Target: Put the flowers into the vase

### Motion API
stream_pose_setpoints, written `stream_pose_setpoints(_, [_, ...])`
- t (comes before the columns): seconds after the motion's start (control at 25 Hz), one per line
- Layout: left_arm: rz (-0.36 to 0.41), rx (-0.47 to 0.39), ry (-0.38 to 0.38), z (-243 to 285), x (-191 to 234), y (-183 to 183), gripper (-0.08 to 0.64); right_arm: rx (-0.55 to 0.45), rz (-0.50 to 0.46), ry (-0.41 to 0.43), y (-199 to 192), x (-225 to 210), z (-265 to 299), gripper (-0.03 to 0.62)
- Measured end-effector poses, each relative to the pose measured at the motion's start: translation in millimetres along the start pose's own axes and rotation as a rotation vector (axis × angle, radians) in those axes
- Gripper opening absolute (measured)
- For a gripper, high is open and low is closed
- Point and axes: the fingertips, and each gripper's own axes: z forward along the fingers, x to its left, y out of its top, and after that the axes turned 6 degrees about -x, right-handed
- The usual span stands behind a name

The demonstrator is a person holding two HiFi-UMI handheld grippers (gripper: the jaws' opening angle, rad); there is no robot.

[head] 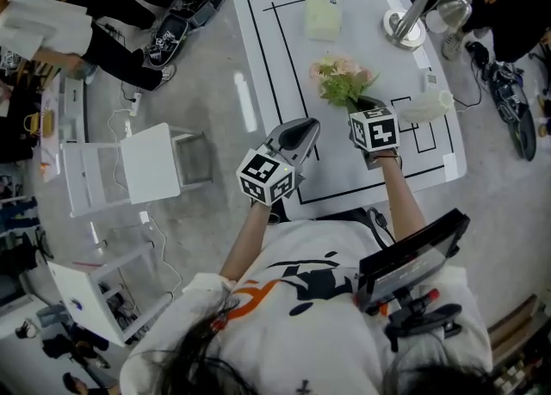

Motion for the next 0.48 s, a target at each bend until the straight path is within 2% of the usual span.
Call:
stream_pose_setpoints(0.24, [0.009,0.007,-0.04,3,-8,1,0.011,-0.104,0.095,0.071,4,12,-28,0.028])
stream_pose_setpoints(0.48, [0.015,0.01,-0.072,11,-14,8,0.011,-0.193,0.139,0.076,14,15,-59,0.026])
